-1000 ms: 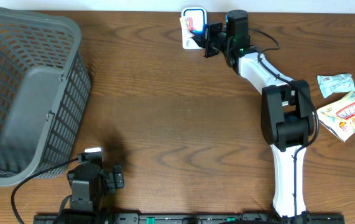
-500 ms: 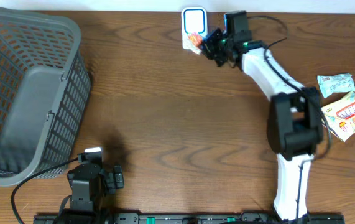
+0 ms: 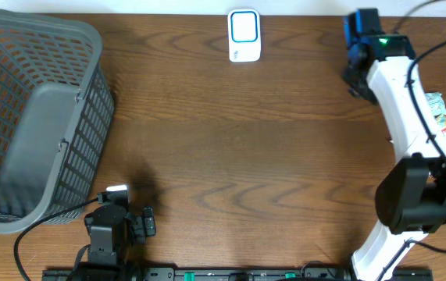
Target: Scan the item barcode
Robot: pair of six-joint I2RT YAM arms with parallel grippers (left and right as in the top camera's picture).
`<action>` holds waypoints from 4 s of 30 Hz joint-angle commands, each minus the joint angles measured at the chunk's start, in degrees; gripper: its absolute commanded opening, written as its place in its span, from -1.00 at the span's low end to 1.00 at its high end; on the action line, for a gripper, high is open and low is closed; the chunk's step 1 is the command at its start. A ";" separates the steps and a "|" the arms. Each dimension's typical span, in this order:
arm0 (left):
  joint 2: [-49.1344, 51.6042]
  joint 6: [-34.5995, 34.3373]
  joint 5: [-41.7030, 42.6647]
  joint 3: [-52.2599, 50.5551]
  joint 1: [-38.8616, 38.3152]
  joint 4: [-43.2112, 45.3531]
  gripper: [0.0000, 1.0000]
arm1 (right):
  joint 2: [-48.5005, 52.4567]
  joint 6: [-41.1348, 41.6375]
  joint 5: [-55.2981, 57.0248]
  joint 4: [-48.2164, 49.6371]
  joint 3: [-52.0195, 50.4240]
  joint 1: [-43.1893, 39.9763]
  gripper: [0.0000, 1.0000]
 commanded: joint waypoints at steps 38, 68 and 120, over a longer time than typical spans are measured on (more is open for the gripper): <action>0.00 -0.26 -0.33 -0.31 0.09 -1.01 0.96 | -36.39 -23.32 -26.67 -10.60 4.72 -8.92 0.98; 0.00 -0.28 -0.33 -0.31 0.09 -1.01 0.96 | -63.14 -23.26 -28.74 -32.94 4.72 -7.10 0.98; 0.00 -0.26 -0.33 -0.31 0.09 -1.01 0.95 | -112.02 -42.99 -30.82 65.40 -95.43 -0.04 0.98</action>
